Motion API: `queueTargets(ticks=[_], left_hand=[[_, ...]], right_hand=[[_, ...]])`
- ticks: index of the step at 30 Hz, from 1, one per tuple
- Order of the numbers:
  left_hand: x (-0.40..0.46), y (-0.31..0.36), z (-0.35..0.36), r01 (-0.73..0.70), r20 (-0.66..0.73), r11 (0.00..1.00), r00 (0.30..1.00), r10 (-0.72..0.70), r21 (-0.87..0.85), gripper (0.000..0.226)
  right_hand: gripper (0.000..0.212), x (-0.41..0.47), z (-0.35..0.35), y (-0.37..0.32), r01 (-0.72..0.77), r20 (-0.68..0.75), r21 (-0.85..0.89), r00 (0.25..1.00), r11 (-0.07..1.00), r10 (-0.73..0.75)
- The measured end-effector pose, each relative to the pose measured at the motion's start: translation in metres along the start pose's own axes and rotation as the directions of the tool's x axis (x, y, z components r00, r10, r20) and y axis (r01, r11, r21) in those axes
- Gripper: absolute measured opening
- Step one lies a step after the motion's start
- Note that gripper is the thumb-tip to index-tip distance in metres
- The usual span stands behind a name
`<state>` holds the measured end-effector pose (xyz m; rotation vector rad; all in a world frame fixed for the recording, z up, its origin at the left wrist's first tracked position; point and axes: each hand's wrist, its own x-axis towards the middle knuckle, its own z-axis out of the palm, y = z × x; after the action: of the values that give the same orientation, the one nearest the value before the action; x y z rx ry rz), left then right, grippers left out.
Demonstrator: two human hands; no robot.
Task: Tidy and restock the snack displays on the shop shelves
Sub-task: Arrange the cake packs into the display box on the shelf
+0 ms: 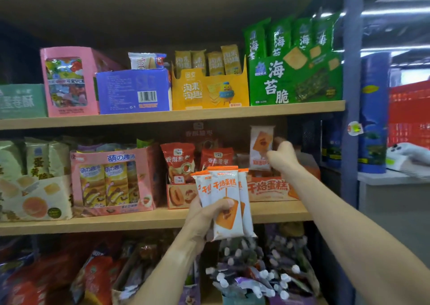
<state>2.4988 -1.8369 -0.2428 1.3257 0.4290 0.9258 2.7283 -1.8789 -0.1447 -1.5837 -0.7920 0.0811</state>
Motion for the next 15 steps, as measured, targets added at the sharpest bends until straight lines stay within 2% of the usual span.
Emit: queueTargets(ticks=[3,6,8,9,11,13,15], left_hand=[[0.003,-0.001,0.001,0.015,-0.046,1.0,0.999,-0.016,-0.025,0.042],[0.002,-0.001,0.0,0.015,-0.041,0.999,0.999,-0.016,-0.035,0.042],[0.0,-0.002,-0.002,0.008,-0.026,1.0,1.0,-0.009,-0.024,0.044],[-0.001,-0.003,-0.002,0.009,-0.025,1.0,1.0,-0.01,-0.02,0.044],[-0.002,-0.004,-0.002,0.017,-0.025,0.999,1.0,-0.017,-0.027,0.044],[-0.003,-0.005,-0.002,0.021,-0.027,0.999,0.999,-0.023,-0.044,0.045],[-0.003,-0.005,-0.001,0.032,-0.02,0.997,0.999,-0.033,-0.069,0.05]], right_hand=[[0.039,0.006,0.022,0.003,-0.062,0.08,-0.29,0.993,0.955,0.089],[0.041,0.001,0.039,0.004,0.029,0.147,-0.513,0.988,0.858,0.055],[0.031,0.0,0.043,0.004,0.078,0.153,-0.586,0.988,0.806,0.015],[0.027,-0.001,0.042,0.006,0.077,0.15,-0.591,0.989,0.803,0.015],[0.035,-0.002,0.038,0.01,0.072,0.133,-0.552,0.991,0.831,0.002],[0.046,-0.008,0.028,0.013,0.129,0.062,-0.466,0.992,0.875,-0.113],[0.043,-0.028,0.014,0.015,0.223,-0.068,-0.335,0.963,0.915,-0.26]])
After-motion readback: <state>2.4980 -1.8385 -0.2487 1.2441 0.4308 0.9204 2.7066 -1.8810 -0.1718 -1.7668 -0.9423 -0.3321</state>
